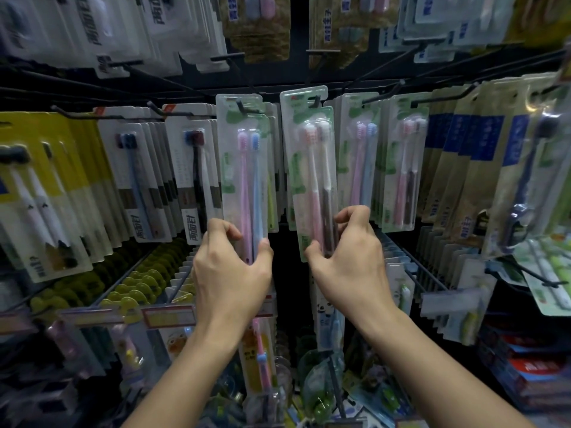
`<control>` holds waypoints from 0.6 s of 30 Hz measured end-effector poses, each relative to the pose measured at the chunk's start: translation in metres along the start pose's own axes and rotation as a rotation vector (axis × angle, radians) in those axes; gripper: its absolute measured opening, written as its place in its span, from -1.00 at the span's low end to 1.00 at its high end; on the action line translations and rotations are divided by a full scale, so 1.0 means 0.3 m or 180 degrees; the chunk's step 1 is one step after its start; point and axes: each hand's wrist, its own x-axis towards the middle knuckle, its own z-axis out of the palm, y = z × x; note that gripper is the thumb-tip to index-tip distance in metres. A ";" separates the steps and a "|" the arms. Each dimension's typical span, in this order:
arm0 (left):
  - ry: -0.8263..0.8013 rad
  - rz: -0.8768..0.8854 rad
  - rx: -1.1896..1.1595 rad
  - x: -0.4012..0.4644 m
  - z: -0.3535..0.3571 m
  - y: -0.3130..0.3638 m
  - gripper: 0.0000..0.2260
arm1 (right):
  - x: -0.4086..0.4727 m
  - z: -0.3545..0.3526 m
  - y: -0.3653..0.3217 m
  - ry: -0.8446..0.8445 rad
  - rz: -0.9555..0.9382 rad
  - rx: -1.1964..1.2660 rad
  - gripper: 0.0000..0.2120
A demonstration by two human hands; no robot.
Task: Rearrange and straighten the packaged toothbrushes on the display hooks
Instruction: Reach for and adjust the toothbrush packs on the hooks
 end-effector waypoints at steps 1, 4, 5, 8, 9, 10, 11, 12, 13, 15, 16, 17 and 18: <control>0.0012 0.0009 0.0004 -0.002 -0.001 -0.002 -0.69 | 0.000 -0.001 0.001 -0.0003 0.0005 0.0031 -0.55; 0.0063 0.0013 -0.0020 -0.005 -0.004 -0.007 -0.70 | 0.001 -0.002 0.006 0.0019 -0.0003 0.0082 -0.56; 0.0081 0.0022 -0.0040 -0.007 -0.005 -0.009 -0.70 | 0.001 -0.003 0.007 0.0032 -0.0008 0.0099 -0.56; 0.0115 0.0062 -0.0077 -0.013 -0.010 -0.013 -0.70 | 0.003 -0.004 0.010 0.0085 -0.0006 0.0186 -0.56; 0.0134 0.0081 -0.0091 -0.015 -0.012 -0.014 -0.69 | 0.004 -0.005 0.011 0.0096 -0.0004 0.0212 -0.55; 0.0161 0.0107 -0.0113 -0.017 -0.014 -0.013 -0.69 | 0.004 -0.006 0.011 0.0103 -0.0003 0.0233 -0.55; 0.0192 0.0138 -0.0141 -0.020 -0.017 -0.010 -0.68 | 0.005 -0.007 0.012 0.0108 -0.0007 0.0249 -0.55; 0.0218 0.0168 -0.0176 -0.022 -0.020 -0.007 -0.68 | 0.006 -0.008 0.013 0.0117 -0.0015 0.0256 -0.55; 0.0232 0.0197 -0.0211 -0.024 -0.023 -0.004 -0.67 | 0.006 -0.008 0.014 0.0128 -0.0026 0.0254 -0.55; 0.0229 0.0262 -0.0256 -0.028 -0.027 0.003 -0.67 | 0.008 -0.008 0.017 0.0154 -0.0041 0.0245 -0.55; 0.0221 0.0296 -0.0260 -0.030 -0.029 0.005 -0.67 | 0.009 -0.007 0.018 0.0167 -0.0040 0.0250 -0.55; 0.0211 0.0324 -0.0256 -0.032 -0.029 0.008 -0.67 | 0.010 -0.007 0.018 0.0181 -0.0037 0.0259 -0.55; 0.0203 0.0348 -0.0252 -0.033 -0.028 0.010 -0.68 | 0.010 -0.007 0.019 0.0193 -0.0033 0.0263 -0.56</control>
